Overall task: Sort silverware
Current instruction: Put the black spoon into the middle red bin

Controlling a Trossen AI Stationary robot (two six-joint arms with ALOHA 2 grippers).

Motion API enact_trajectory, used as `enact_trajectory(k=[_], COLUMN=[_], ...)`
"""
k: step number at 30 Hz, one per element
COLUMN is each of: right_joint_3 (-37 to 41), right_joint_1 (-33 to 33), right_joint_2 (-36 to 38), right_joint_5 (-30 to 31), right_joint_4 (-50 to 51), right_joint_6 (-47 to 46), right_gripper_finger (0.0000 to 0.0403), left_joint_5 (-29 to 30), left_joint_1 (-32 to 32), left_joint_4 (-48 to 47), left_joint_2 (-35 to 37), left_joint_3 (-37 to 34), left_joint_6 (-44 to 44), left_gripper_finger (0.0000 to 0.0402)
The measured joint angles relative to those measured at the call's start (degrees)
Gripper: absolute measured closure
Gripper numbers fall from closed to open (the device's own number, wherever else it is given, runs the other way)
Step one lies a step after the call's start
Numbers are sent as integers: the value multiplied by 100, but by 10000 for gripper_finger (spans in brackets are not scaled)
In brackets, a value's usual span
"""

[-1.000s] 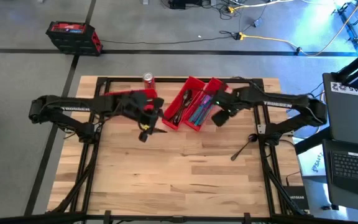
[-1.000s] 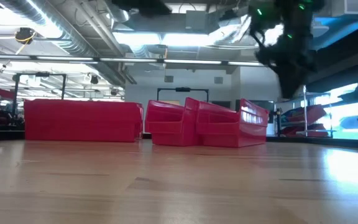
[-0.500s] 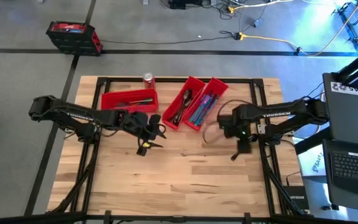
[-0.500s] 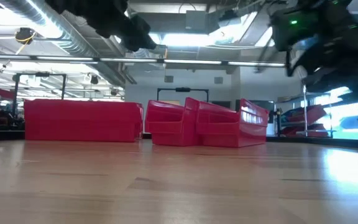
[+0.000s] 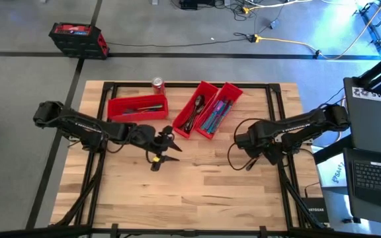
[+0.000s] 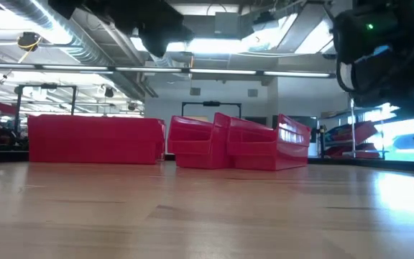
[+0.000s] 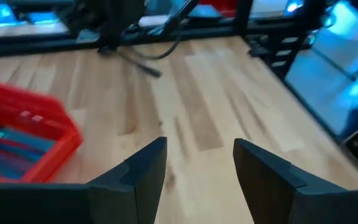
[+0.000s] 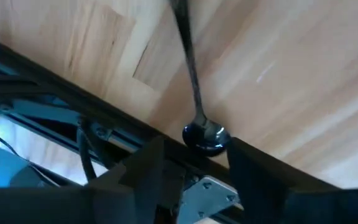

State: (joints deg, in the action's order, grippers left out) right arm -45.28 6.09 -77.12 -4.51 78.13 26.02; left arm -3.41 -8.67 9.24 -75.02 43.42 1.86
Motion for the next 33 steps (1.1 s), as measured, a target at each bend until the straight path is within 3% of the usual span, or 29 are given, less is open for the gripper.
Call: enact_trajectory(k=[8,23,33], right_joint_3=[392,498,497], right_joint_1=[244,968,968], right_joint_2=[0,-195,-1347], right_joint_5=[557,350,290], right_joint_4=[-799,-934,-910], right_joint_6=[78,-791,-782], right_gripper_finger=[167,164,164], left_joint_5=[563,768,766], left_joint_1=[-283,-301,-301], left_joint_4=[144,-32,-144], left_joint_2=[0,0,0], left_joint_3=[4,4,4], left_joint_6=[-102,-186,-200], left_gripper_finger=[228,228,228])
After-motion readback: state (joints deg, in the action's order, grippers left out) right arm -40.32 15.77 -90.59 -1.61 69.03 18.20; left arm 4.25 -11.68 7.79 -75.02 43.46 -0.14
